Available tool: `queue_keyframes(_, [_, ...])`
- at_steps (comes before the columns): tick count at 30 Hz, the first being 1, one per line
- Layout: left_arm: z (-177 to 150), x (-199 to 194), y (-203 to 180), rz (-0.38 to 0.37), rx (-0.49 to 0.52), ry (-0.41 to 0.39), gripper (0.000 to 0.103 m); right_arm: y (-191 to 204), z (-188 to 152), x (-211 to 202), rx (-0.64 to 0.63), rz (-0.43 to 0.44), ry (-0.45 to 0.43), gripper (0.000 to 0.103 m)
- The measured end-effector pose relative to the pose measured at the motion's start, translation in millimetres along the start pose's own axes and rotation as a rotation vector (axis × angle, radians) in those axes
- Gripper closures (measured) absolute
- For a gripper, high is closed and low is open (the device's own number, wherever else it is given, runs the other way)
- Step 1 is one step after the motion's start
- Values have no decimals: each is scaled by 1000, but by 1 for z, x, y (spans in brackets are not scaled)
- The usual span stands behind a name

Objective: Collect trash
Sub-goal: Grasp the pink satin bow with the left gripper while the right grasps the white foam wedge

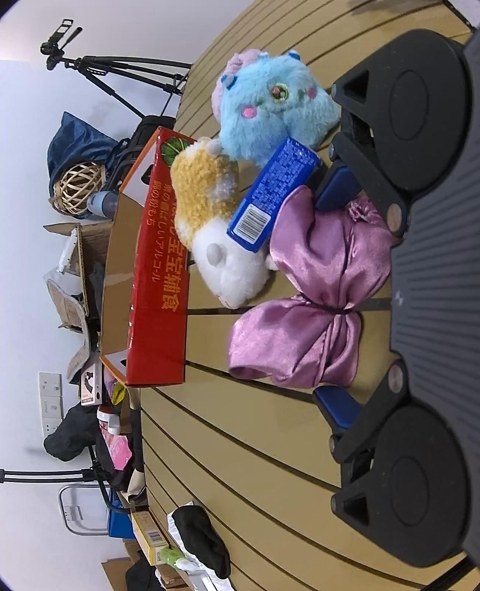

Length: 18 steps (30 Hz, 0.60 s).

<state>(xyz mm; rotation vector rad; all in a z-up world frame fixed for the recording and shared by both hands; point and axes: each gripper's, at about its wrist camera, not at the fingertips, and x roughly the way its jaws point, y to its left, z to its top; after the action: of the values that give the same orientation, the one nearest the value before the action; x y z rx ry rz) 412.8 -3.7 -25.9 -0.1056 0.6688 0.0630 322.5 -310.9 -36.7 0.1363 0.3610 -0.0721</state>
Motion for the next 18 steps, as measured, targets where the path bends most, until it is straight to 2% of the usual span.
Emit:
queue_keyframes(10, [-2, 4, -4, 6, 42, -16, 2, 6, -2, 1, -13, 7, 7, 70])
queue_keyframes(15, [-4, 1, -4, -19, 45, -27, 11, 8, -2, 1, -19, 12, 7, 70])
queue_keyframes(18, [-5, -1, -4, -24, 47, -40, 23, 9, -3, 2, -23, 14, 10, 70])
